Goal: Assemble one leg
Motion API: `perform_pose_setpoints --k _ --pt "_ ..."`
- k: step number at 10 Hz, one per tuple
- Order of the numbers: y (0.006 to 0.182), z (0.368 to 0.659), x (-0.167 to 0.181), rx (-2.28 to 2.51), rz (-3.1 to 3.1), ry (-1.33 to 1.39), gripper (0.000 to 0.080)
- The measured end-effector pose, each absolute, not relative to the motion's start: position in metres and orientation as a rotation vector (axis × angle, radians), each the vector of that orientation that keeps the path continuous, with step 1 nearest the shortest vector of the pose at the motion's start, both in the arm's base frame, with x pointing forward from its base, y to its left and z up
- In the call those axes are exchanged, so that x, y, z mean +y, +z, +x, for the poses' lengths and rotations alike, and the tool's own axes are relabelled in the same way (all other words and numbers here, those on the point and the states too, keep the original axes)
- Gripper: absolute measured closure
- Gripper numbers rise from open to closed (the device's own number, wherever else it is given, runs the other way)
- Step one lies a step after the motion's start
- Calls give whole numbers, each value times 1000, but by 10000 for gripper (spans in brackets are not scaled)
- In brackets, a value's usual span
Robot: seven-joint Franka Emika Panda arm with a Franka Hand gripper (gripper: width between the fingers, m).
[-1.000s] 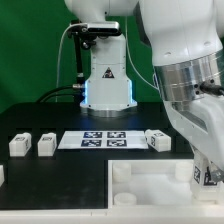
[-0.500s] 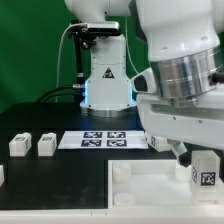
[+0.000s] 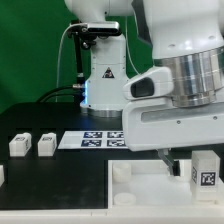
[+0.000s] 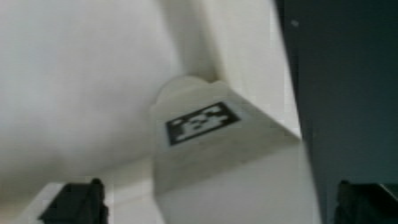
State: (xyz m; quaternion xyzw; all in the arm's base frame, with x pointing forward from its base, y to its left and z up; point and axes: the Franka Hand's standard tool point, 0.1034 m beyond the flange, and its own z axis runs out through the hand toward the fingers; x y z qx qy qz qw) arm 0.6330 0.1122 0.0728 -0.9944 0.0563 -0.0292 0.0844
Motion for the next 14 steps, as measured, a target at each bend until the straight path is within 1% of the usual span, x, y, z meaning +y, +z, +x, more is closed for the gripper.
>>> perform_pose_setpoints --k 1,2,4,5,6,9,12,14 --pt "72 634 116 12 -2987 -132 150" --pt "72 633 117 65 -2980 -129 150" --pt "72 634 117 147 -2972 -122 412" --pt "71 633 116 277 -2961 -110 412" --pt "71 633 113 428 -2943 -98 492" --pt "69 634 109 919 -2809 -51 493" --pt "68 629 102 1652 -2402 39 492" --pt "67 628 100 1853 -2215 96 492"
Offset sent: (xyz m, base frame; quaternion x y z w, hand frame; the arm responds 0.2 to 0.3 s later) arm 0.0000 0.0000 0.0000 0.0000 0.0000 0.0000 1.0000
